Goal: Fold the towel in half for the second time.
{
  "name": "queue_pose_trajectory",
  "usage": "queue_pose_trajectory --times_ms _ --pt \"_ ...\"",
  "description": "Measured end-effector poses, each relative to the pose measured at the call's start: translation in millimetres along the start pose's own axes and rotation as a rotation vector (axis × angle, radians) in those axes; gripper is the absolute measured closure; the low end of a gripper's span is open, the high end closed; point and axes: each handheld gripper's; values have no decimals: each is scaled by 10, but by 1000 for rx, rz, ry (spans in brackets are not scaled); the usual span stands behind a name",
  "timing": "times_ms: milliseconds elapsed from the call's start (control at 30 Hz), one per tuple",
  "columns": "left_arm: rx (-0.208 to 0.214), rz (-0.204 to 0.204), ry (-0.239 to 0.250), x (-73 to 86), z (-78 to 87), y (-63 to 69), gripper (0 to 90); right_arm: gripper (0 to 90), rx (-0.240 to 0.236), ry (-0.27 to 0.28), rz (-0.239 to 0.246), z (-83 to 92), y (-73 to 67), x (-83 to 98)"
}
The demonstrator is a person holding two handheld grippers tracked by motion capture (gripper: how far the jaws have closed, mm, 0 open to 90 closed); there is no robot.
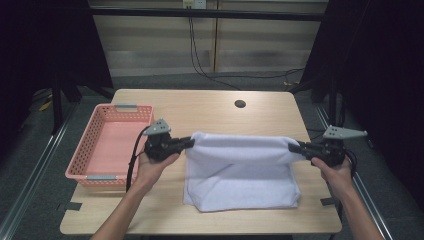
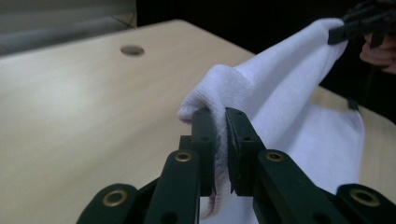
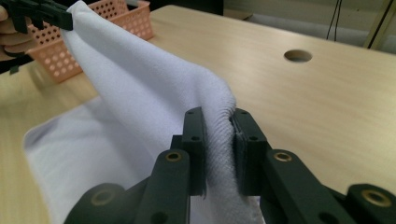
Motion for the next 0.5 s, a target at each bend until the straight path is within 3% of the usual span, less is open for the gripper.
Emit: queue_pose_trajectory --times_ms 133,267,500 --pt "33 -8 -70 302 159 181 814 756 -21 -51 -3 120 -191 246" --pt "48 4 -130 555 285 288 801 729 -22 -171 6 203 -340 561" --pt "83 21 -202 812 561 428 770 588 -31 -234 -40 457 -485 777"
Point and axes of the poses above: each handheld gripper's, and its own axes: z roughly backward along the jaws, x roughly out of its underside, y roughly to its right, and after that the axes turned 13 degrees about y, right-handed
